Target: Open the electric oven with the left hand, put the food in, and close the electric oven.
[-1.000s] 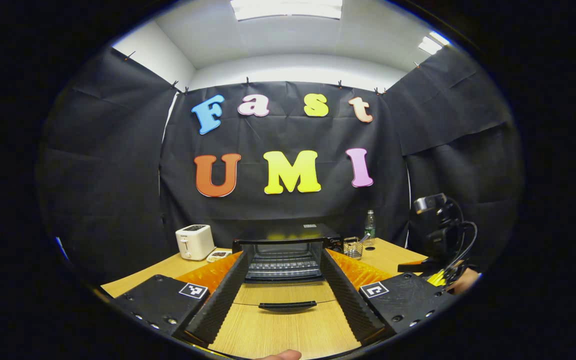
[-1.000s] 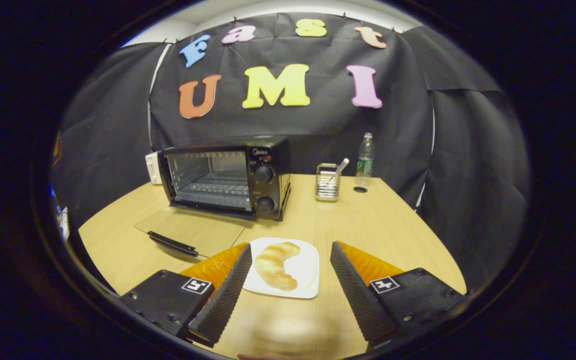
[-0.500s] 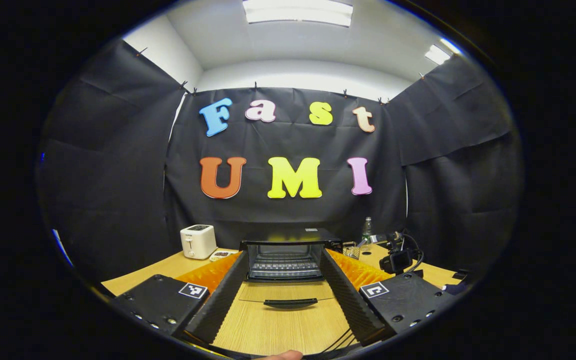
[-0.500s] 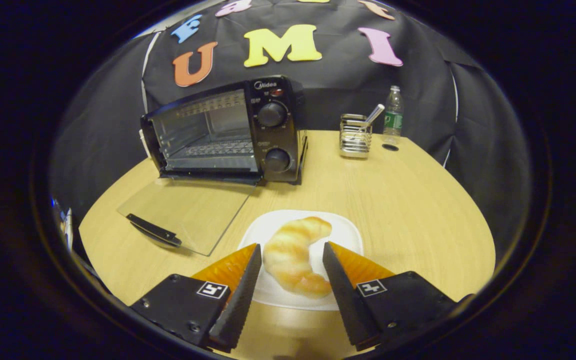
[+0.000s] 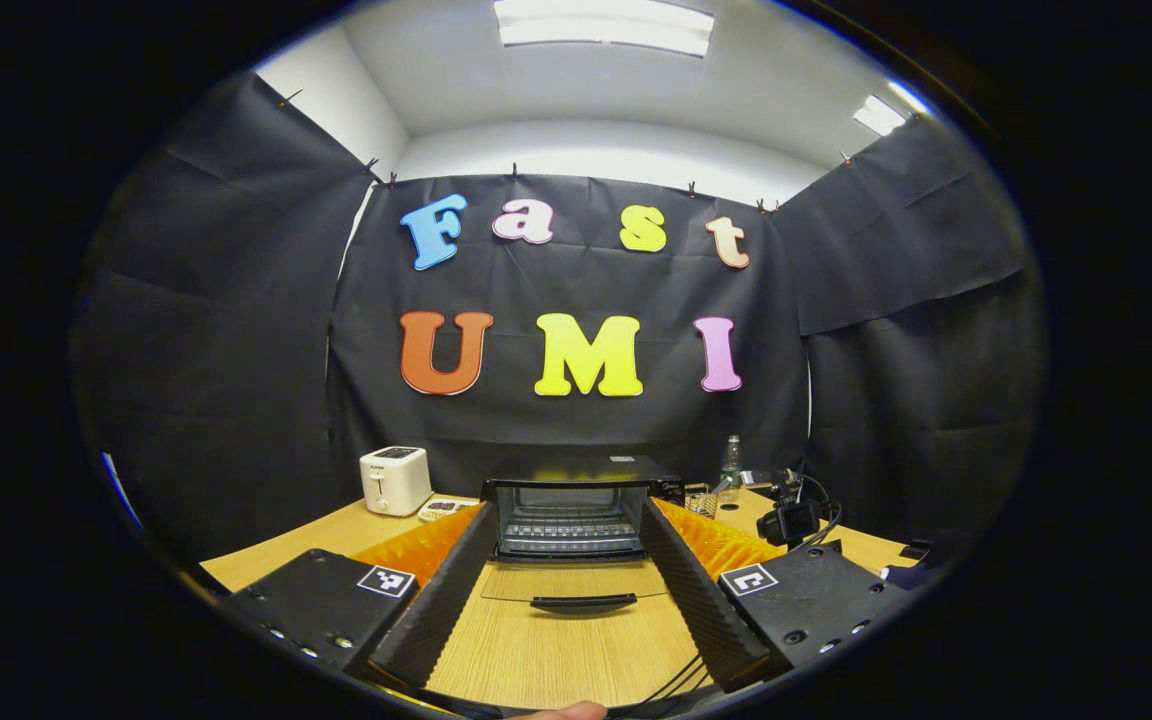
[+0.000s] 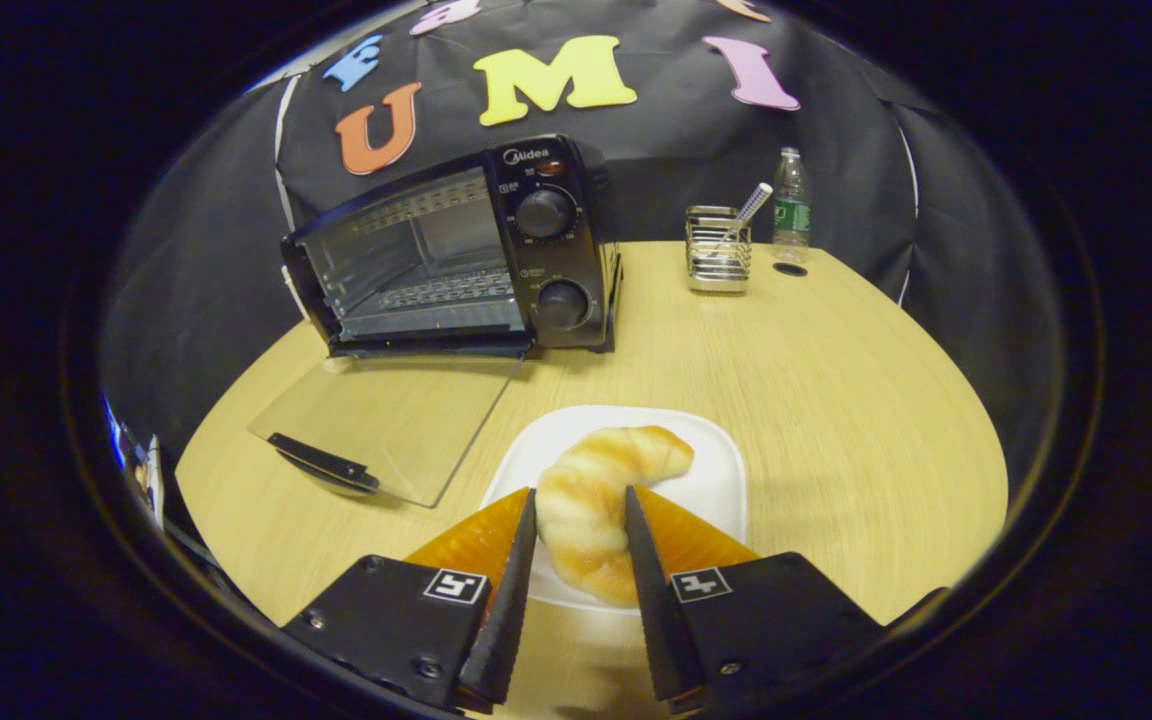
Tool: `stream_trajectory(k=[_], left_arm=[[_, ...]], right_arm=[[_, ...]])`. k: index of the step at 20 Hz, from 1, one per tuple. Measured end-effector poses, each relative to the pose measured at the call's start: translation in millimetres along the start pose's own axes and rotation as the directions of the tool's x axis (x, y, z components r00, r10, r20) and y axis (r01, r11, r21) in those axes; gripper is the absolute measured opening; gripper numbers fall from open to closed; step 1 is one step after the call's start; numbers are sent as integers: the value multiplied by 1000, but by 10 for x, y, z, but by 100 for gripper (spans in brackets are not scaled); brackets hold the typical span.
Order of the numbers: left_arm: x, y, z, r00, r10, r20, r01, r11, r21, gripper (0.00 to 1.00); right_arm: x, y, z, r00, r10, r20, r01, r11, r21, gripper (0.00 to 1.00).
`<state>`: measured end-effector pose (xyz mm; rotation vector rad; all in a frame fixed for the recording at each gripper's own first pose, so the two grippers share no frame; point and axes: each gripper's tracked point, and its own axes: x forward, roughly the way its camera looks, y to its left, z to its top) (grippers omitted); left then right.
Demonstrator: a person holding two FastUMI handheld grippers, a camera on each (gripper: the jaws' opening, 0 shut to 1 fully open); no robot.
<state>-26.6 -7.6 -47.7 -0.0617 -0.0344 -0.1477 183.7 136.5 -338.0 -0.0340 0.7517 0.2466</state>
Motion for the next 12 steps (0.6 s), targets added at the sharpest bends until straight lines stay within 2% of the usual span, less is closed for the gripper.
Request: stream_trajectory(k=[3, 7, 12], left_arm=[[-11, 39, 28, 1000, 4, 5, -4, 1000, 10, 95], [-31, 61, 74, 1000, 4, 8, -4, 1000, 18, 95], [1, 190, 102, 1000, 26, 3, -26, 999, 46, 95]], right_arm=[[-138, 130, 169, 999, 25, 41, -26, 999, 21, 53], [-160, 599, 405, 985, 143, 93, -154, 981, 122, 53], [138, 1146, 736, 961, 210, 180, -246, 947, 206, 52]])
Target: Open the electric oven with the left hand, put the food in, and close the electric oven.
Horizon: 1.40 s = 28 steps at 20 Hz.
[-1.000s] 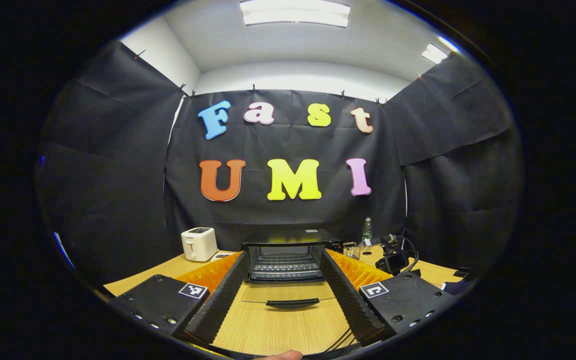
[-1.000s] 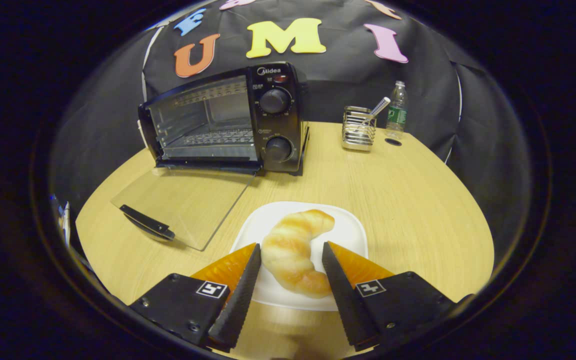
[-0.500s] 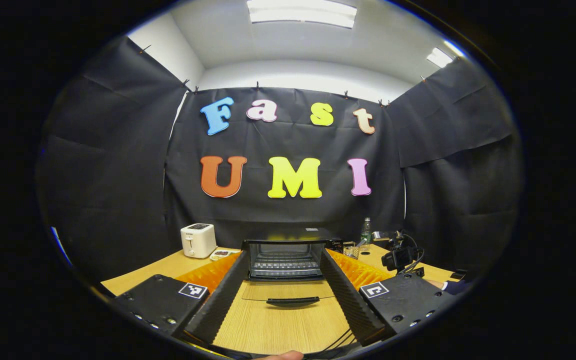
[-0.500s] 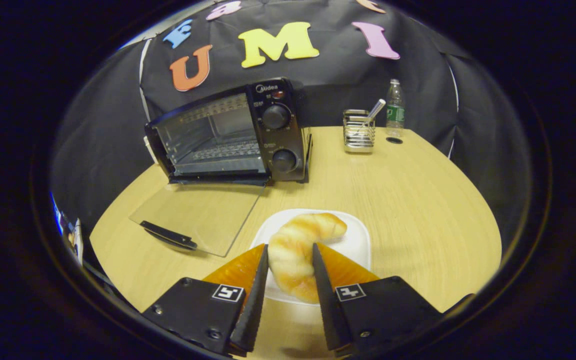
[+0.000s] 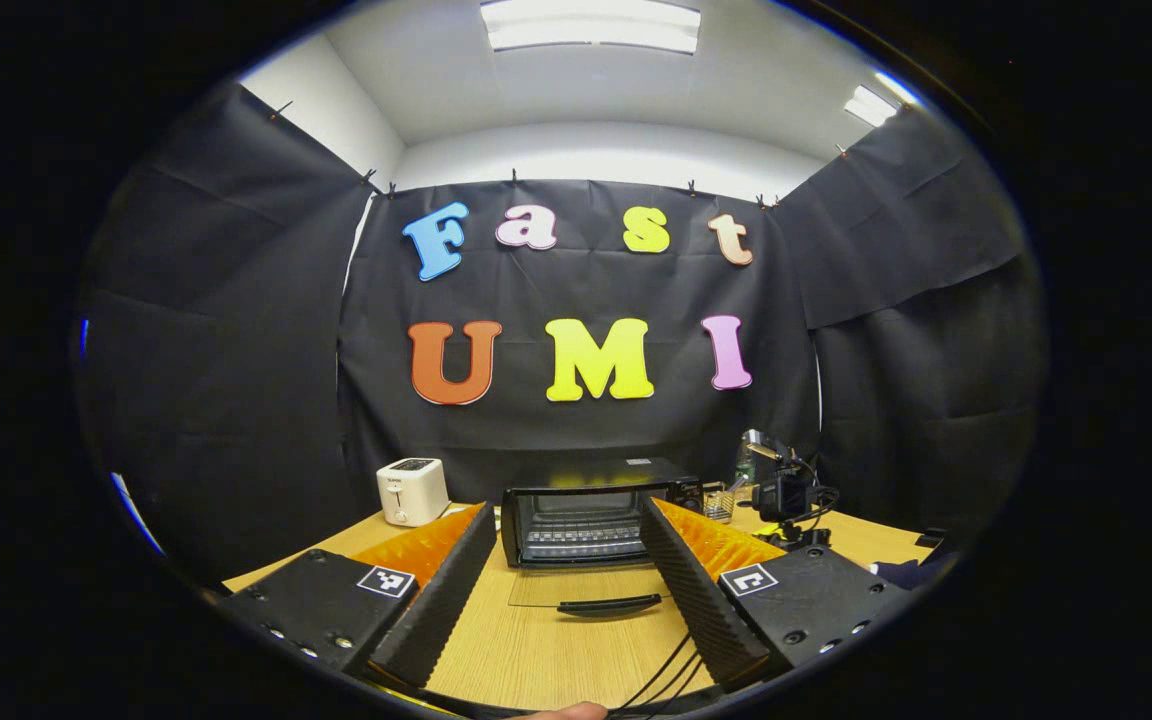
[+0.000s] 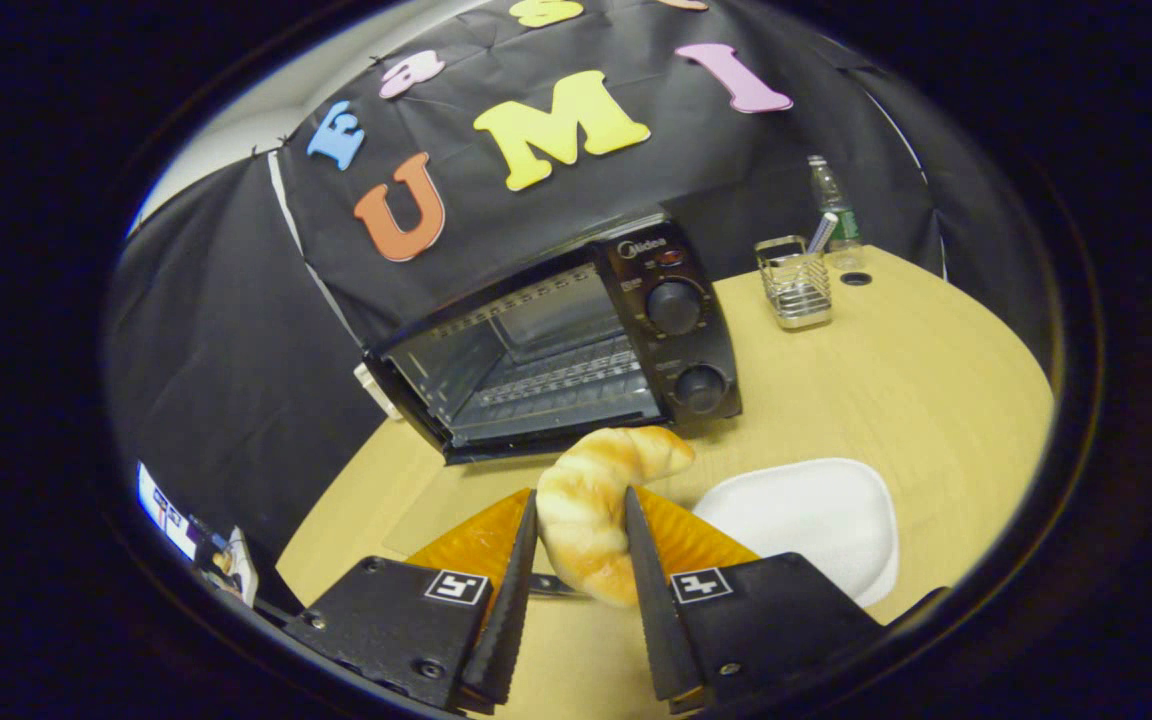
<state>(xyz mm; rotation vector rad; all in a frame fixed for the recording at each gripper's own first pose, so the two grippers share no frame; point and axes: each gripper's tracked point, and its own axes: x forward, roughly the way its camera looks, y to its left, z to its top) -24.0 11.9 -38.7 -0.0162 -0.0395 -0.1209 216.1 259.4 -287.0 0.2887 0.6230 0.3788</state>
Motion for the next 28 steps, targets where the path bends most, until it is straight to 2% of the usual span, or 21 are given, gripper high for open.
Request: stream_trajectory(k=[6, 13, 18, 23, 25, 28], left_arm=[[63, 150, -86, 1000, 12, -15, -11, 1000, 26, 95], [212, 365, -334, 998, 18, -64, -18, 1000, 15, 95], [346, 514, -526, 995, 25, -96, -26, 1000, -14, 95], [412, 632, -628, 992, 45, -115, -48, 999, -17, 95], [408, 629, -656, 992, 43, -119, -46, 999, -22, 95], [379, 623, -680, 991, 45, -127, -49, 999, -24, 95]], right_arm=[[593, 432, 270, 990, 61, 131, -79, 988, 134, 53], [1316, 617, 542, 989, 16, 147, -34, 992, 122, 51], [1708, 535, 796, 976, -53, 210, 52, 999, 11, 53], [2059, 483, 1005, 965, -84, 249, 111, 989, -95, 51], [2161, 514, 1041, 968, -70, 240, 103, 986, -129, 51], [2086, 561, 1007, 974, -47, 221, 79, 988, -135, 75]])
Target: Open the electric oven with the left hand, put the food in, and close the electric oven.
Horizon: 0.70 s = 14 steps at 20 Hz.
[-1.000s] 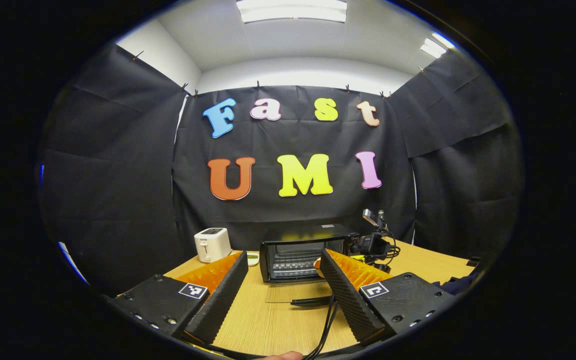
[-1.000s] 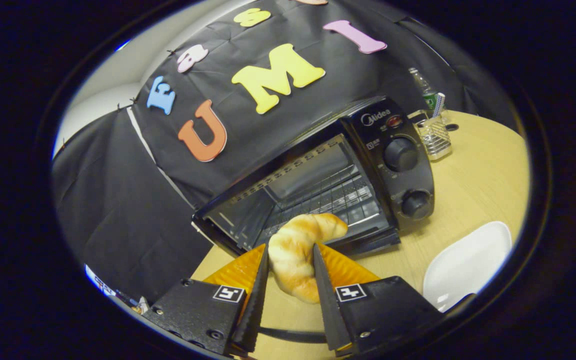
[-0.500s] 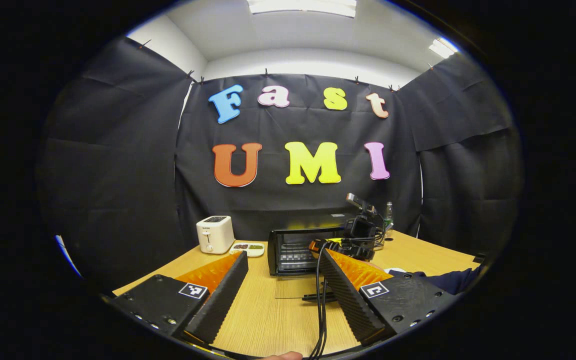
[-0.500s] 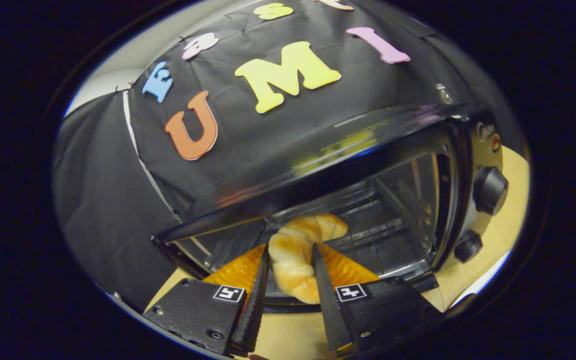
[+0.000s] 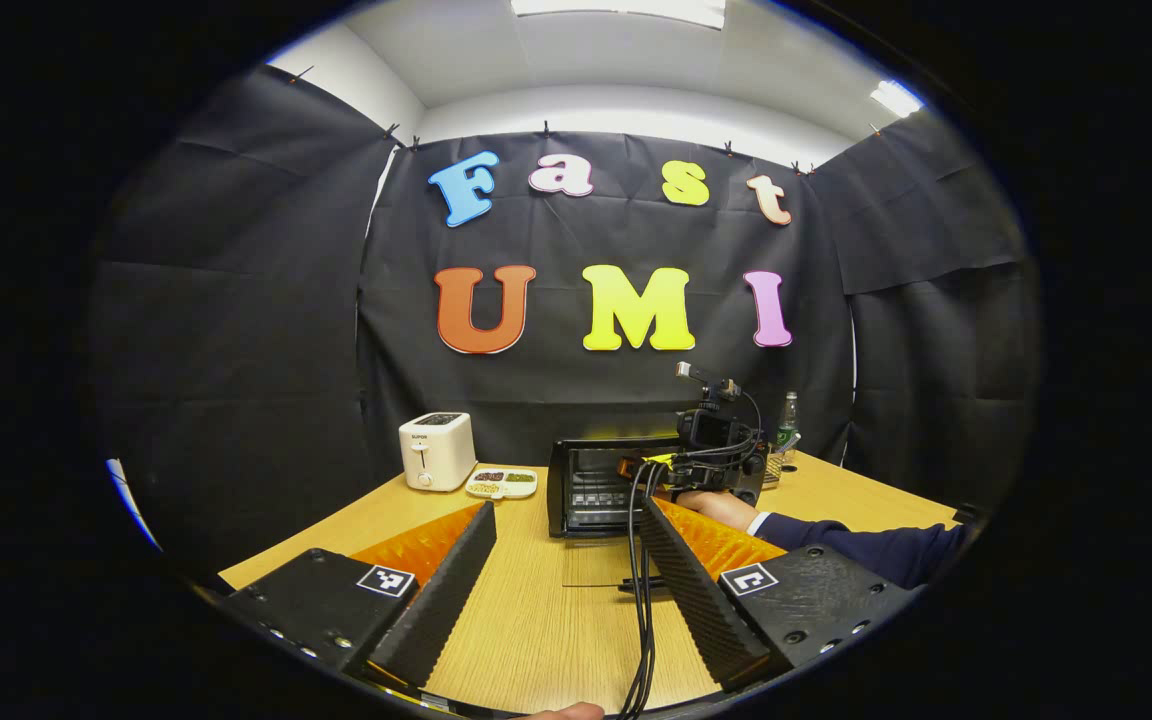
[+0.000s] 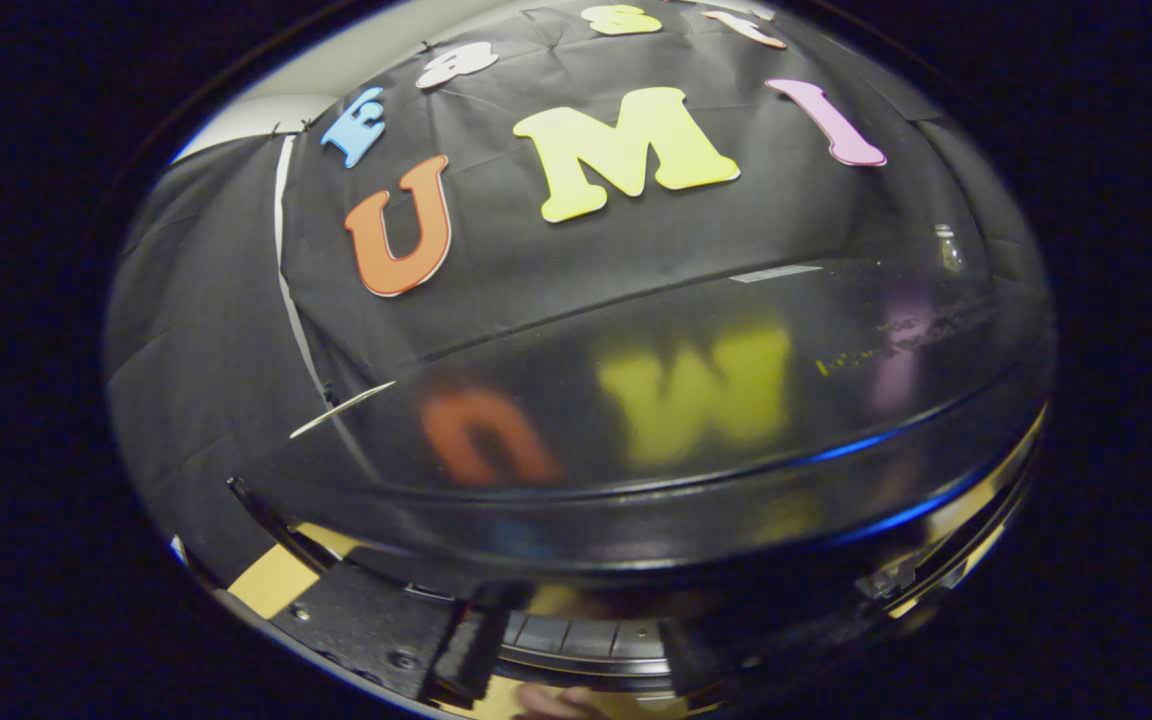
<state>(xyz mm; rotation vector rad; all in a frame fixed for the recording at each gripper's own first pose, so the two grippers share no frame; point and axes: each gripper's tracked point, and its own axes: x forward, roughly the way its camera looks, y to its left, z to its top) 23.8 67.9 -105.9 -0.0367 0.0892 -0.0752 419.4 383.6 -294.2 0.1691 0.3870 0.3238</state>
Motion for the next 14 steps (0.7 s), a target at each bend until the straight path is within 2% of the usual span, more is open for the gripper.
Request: stream_trajectory(k=[2, 6, 10, 12, 14], left_arm=[[-23, 2, -3, 1000, 4, 1, -4, 1000, -7, 95], [-64, -80, -2, 1000, -6, -3, 6, 999, -32, 95], [-112, -88, -50, 1000, 10, -6, -11, 999, -45, 96], [-126, -96, -67, 1000, 28, -5, -28, 998, -49, 95], [-118, -159, -40, 1000, 27, -3, -27, 998, -65, 94]], right_arm=[[-135, -15, -29, 1000, -3, 0, 3, 1000, -12, 92], [-572, 40, -69, 999, 37, 5, -37, 999, -19, 94], [-1236, 42, -4, 997, 75, 26, -75, 997, -25, 93], [-1604, 33, 100, 995, 95, 43, -91, 992, -90, 92], [-1987, -78, 276, 989, 99, 110, -76, 977, -201, 94]])
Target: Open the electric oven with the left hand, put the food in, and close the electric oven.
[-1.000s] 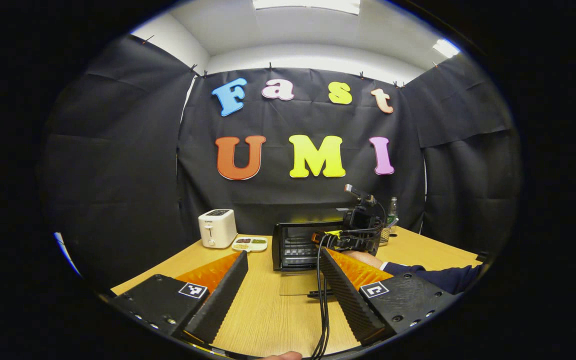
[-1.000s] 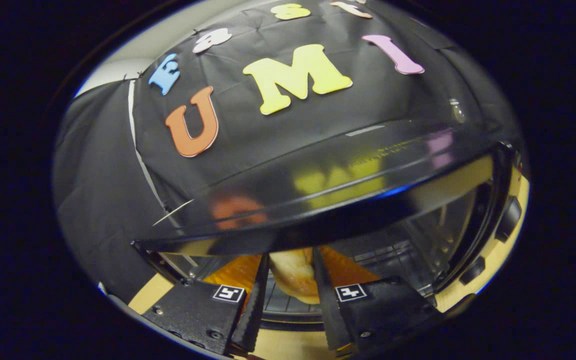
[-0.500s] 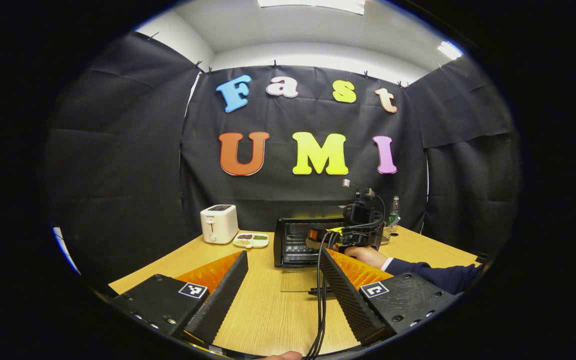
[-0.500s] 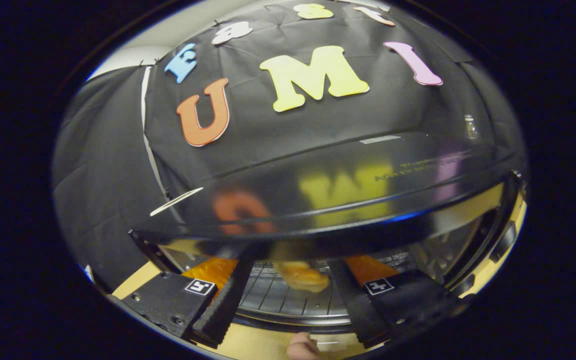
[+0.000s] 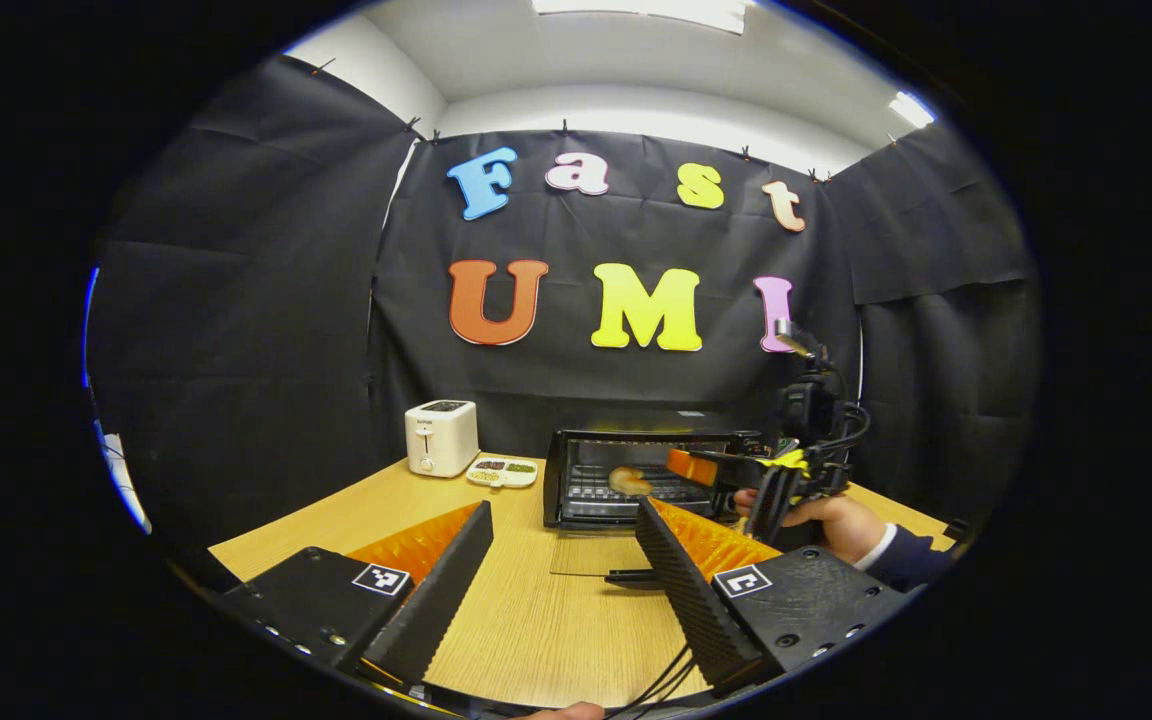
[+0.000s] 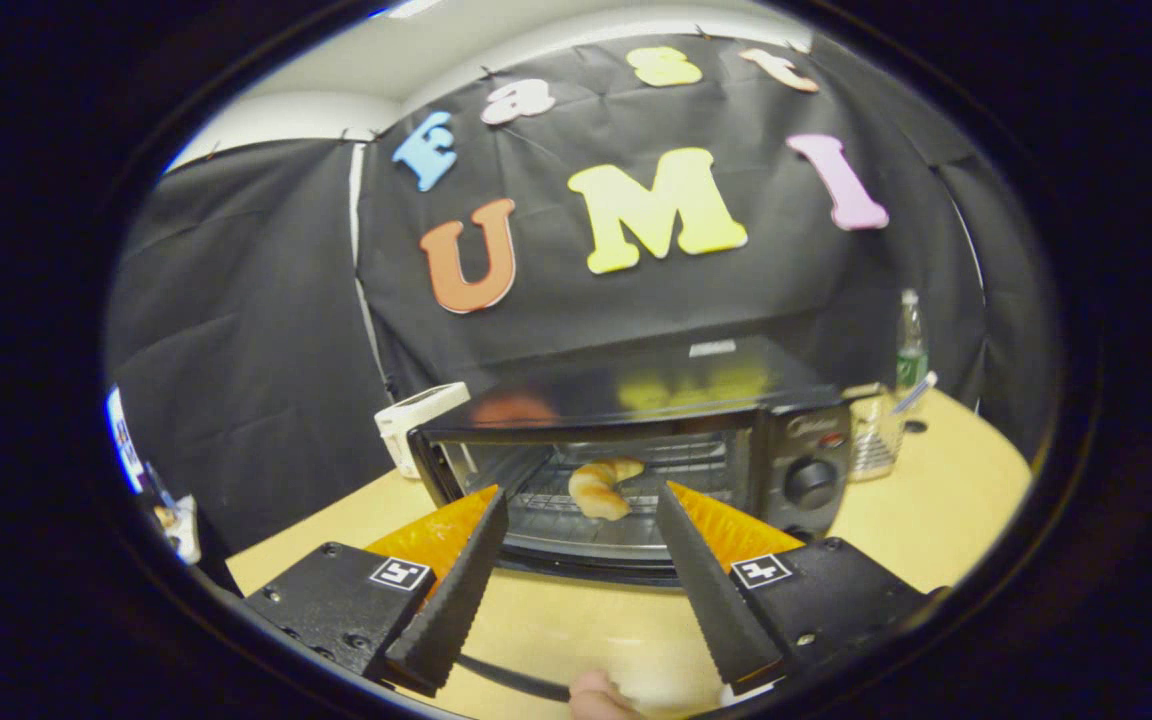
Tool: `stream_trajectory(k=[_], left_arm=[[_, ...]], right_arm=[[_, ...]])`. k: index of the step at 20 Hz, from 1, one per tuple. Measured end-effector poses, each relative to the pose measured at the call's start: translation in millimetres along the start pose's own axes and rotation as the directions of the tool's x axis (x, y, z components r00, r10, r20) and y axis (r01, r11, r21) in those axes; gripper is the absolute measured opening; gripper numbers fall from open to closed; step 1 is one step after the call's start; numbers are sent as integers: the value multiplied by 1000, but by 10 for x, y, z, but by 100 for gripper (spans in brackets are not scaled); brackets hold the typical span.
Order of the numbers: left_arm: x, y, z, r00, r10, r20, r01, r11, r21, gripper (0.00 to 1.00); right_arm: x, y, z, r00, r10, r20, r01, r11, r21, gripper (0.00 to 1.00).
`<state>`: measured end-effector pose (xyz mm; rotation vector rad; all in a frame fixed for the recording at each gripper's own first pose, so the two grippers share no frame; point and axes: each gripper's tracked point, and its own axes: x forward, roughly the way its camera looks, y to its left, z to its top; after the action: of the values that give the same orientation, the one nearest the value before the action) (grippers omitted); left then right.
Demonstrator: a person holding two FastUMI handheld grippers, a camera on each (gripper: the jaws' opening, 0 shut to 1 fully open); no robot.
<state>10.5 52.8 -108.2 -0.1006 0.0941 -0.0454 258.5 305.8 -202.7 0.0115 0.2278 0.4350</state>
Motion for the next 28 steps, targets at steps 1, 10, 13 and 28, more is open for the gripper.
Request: stream_trajectory(k=[1, 10, 13, 28], left_arm=[[-7, -61, 9, 1000, -11, -1, 11, 1000, -15, 94], [288, -521, -233, 995, -84, -60, 81, 995, -49, 94], [452, -748, -430, 986, -131, -104, 128, 991, -35, 94], [1023, -1026, -2003, 873, -63, -483, 123, 988, 94, 96]], right_arm=[[-216, -91, 110, 999, -24, 40, 26, 999, -42, 92], [-1995, -864, 776, 974, -186, 129, 190, 982, -13, 95], [-2513, -1073, 1046, 953, -223, 203, 218, 975, 43, 93], [-3571, -1560, 975, 923, -260, 284, 258, 965, 46, 93]])
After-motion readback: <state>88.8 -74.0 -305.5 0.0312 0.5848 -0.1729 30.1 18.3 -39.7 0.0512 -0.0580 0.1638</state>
